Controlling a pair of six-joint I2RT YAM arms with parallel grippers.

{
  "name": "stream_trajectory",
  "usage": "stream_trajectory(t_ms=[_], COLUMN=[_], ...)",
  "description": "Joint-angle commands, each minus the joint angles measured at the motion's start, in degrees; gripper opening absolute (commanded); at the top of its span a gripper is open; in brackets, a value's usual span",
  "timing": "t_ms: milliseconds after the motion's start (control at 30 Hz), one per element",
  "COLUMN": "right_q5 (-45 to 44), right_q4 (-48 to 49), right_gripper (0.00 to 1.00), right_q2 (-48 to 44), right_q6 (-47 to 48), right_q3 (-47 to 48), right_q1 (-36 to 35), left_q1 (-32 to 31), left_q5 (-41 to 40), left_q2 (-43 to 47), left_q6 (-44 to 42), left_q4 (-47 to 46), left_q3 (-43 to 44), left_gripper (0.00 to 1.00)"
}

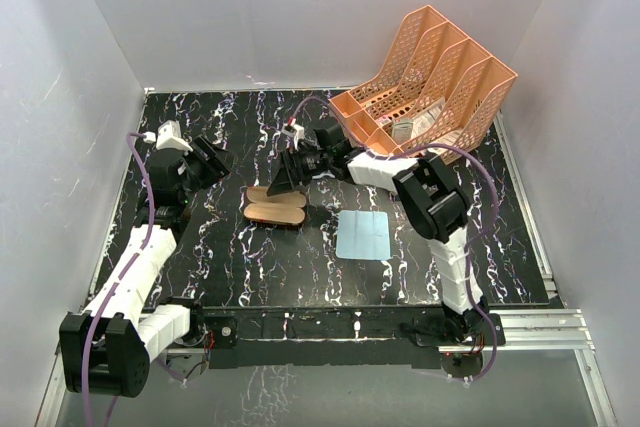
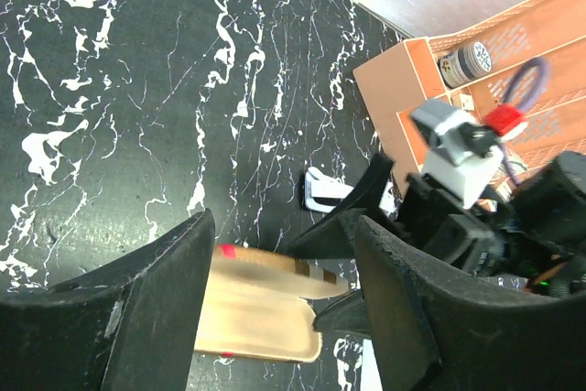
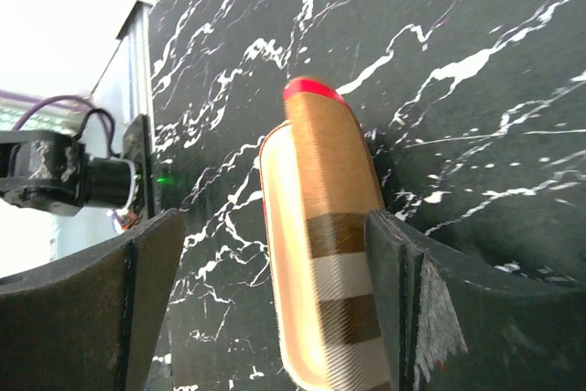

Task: Organize the sunglasses
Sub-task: Place the sunglasses case at the center of the board.

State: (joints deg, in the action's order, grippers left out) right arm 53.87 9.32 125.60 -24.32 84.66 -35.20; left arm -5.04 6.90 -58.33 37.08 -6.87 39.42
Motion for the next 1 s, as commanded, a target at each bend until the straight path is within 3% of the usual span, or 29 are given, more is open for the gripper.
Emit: stream_trajectory(t_ms=[0, 433, 767, 967], right_q5=[-8.58, -17.15, -23.52, -27.63], right_q4=[-4.86, -2.96, 0.96, 0.24], right_gripper=[0.78, 0.76, 0.62, 0.60], right_q2=[-8.30, -20.80, -34.93, -43.56], right_q6=[6.69, 6.57, 3.12, 1.80], right_q3=[2.31, -9.38, -24.75, -32.83], right_q1=[0.81, 1.19, 1.10, 0.92], left_q1=[0.29, 0.29, 0.29, 0.29], left_q5=[1.43, 2.49, 3.30, 5.49], left_q2=[0.72, 0.76, -1.62, -3.85], left_q6=[0.25, 0.51, 0.99, 1.00], left_q4=[-0.75, -0.95, -0.64, -0.56], left_q3=[-0.70, -1.44, -1.80, -1.35], left_gripper=[0.61, 0.61, 0.60, 0.59])
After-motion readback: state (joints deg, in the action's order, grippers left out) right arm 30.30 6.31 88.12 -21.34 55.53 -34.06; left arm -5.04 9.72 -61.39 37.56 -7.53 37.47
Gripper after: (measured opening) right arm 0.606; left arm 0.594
